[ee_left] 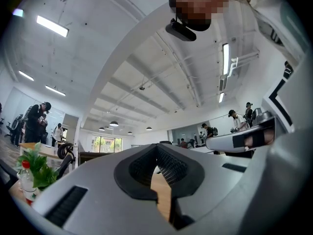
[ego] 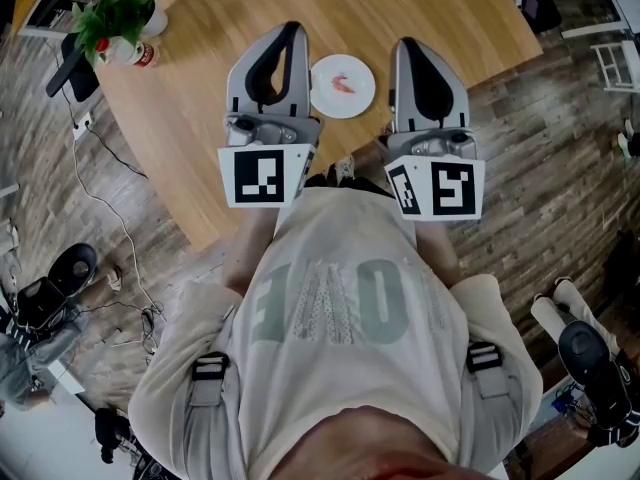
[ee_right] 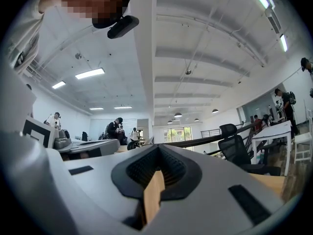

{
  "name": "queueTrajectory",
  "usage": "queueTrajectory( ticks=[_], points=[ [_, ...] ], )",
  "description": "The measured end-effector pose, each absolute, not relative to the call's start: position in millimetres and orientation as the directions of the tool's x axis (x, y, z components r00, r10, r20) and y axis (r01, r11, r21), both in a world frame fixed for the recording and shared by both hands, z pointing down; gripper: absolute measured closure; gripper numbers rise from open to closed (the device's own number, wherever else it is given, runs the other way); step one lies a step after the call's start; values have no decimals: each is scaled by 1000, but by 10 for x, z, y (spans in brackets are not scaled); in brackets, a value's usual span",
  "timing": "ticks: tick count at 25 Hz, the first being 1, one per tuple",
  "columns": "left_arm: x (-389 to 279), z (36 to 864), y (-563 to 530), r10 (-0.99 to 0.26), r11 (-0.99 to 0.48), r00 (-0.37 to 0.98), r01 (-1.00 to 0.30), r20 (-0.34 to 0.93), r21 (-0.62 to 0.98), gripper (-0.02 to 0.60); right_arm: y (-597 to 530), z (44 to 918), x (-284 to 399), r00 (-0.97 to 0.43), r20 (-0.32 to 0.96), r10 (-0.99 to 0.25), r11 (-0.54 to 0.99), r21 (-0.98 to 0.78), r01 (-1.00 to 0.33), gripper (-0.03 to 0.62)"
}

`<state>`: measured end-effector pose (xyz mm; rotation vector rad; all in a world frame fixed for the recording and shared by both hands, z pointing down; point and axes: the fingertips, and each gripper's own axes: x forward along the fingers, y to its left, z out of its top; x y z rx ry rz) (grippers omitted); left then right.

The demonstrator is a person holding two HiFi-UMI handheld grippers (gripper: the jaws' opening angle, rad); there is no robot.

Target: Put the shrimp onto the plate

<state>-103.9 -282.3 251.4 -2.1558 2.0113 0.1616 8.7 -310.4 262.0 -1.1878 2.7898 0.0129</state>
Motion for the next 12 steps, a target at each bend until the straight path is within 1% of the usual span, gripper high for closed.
queueTrajectory(
  ticks=[12],
  points=[
    [-1051, 2497, -2812, -975, -63, 74, -996, -209, -62, 572, -3085, 2519, 80, -692, -120, -712, 699, -31, -714, 576]
  ],
)
